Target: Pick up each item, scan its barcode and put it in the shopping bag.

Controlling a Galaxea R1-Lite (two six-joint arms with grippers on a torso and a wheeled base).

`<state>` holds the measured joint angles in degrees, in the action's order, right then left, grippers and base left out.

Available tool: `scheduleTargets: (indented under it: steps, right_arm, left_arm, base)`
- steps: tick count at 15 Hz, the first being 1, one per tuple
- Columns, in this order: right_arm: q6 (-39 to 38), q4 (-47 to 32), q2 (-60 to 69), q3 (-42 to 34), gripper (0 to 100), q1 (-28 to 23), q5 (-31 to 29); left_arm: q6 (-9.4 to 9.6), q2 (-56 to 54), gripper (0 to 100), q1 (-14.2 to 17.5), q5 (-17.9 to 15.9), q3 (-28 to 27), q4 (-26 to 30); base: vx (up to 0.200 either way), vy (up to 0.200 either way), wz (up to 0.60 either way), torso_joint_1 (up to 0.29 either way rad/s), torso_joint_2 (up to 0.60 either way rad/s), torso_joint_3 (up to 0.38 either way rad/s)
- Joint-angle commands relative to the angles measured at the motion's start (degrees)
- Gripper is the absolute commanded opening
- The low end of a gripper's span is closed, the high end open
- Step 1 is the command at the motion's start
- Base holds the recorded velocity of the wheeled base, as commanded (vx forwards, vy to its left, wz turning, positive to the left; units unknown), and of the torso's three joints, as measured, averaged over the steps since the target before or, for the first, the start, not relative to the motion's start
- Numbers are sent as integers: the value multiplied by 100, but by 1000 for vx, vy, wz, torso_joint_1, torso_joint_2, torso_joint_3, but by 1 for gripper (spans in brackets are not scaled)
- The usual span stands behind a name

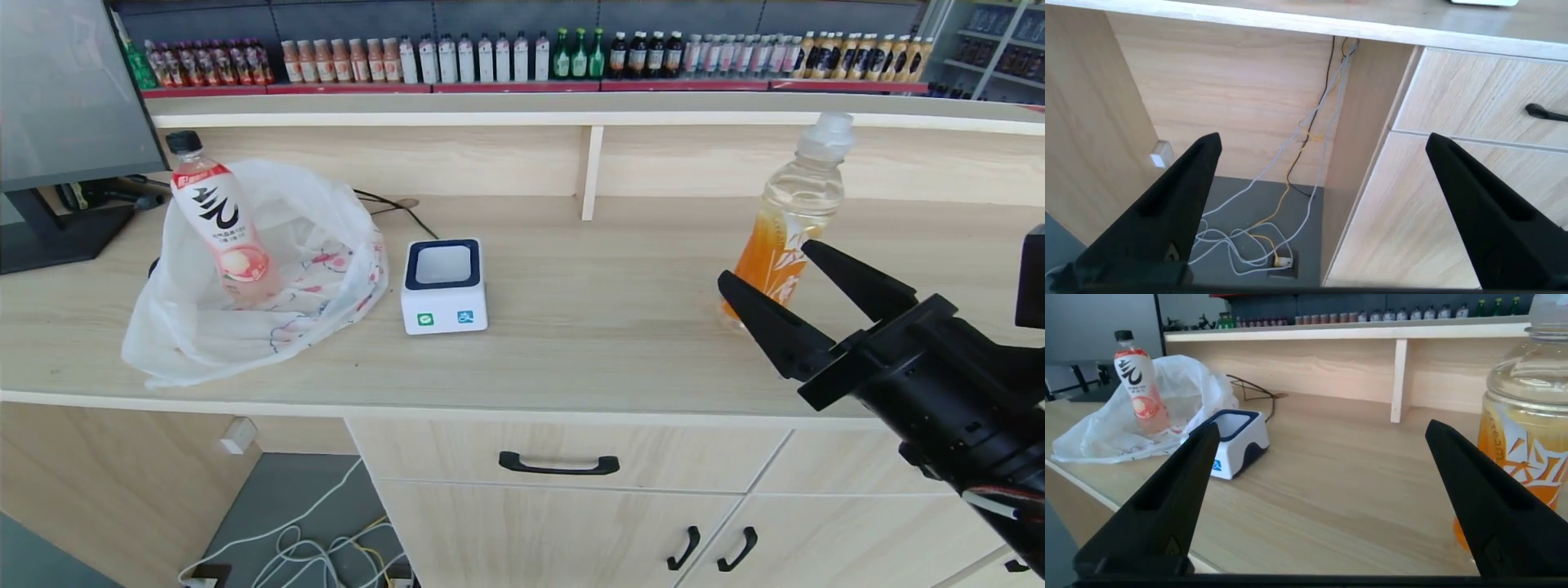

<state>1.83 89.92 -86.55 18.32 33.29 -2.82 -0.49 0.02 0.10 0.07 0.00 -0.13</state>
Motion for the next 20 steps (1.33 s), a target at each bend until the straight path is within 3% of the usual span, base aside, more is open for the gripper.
scheduleTargets:
  steps: [1, 5, 8, 12, 20]
  right_arm:
    - [2, 8, -81, -57, 100, 2, 0]
    - [-16, 8, -310, 57, 100, -60, 0]
    - [-7, 8, -424, -285, 100, -86, 36]
    - [11, -124, -626, 13, 100, -561, 343]
    - [265, -115, -705, -971, 100, -561, 413]
  left_arm:
    - [-4, -2, 100, -1, 1, 0, -4]
    - [14, -2, 100, -1, 1, 0, -4]
    - [49, -2, 100, -1, 1, 0, -4]
    - [49, -2, 100, -1, 1, 0, -4]
    - [93, -2, 100, -1, 1, 0, -4]
  base:
    - [0, 0, 0, 0, 0, 0]
    - [0, 0, 0, 0, 0, 0]
    - [0, 0, 0, 0, 0, 0]
    - [0, 0, 0, 0, 0, 0]
    - [0, 0, 0, 0, 0, 0]
